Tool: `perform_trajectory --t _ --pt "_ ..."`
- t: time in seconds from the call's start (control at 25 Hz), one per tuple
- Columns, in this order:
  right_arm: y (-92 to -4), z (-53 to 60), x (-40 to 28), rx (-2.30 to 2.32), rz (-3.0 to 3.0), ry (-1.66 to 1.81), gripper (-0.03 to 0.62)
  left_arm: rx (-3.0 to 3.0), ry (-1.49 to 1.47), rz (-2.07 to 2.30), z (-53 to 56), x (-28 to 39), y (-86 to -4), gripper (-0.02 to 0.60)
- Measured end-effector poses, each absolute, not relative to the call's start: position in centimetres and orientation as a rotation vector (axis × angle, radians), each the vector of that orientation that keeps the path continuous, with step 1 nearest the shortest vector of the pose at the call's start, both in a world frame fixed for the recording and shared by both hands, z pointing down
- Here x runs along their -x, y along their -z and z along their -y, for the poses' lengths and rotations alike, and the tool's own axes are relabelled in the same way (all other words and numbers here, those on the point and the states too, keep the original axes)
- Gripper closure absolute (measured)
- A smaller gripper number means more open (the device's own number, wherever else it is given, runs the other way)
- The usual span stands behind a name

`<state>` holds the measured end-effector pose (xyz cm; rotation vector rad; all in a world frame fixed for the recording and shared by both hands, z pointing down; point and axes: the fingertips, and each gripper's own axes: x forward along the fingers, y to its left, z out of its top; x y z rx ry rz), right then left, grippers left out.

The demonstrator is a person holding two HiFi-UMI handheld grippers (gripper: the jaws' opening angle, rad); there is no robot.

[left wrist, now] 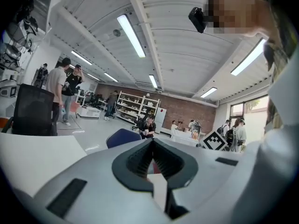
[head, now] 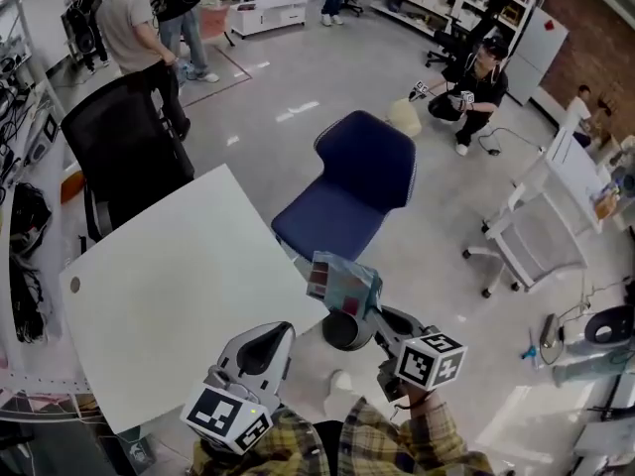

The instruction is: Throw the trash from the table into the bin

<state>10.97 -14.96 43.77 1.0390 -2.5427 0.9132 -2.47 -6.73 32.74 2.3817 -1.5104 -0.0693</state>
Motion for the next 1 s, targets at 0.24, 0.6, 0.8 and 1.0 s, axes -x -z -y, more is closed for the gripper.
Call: perform_trajectory --t 0.24,0.6,0.8,1.0 --pt "-44.0 16.4 -23.9 -1.076 2.526 -0.951 0.594 -2.396 0.096 1.466 9.6 -10.7 -32.5 0.574" --pt "-47.1 17.0 -24.5 -1.107 2.437 -1.001 0.594 -2.427 0.005 1.349 11.7 -12.5 -34.5 0.574" --pt "-49.7 17.1 -24.6 -1.137 2.363 -1.061 0.594 -2.420 -0.047 1.328 13.4 -12.1 -36.4 0.574" --pt "-53.8 17.2 -24.8 -1.144 2.292 -1.100 0.594 -2.393 -0.089 1.269 13.9 -12.5 -39.9 0.574"
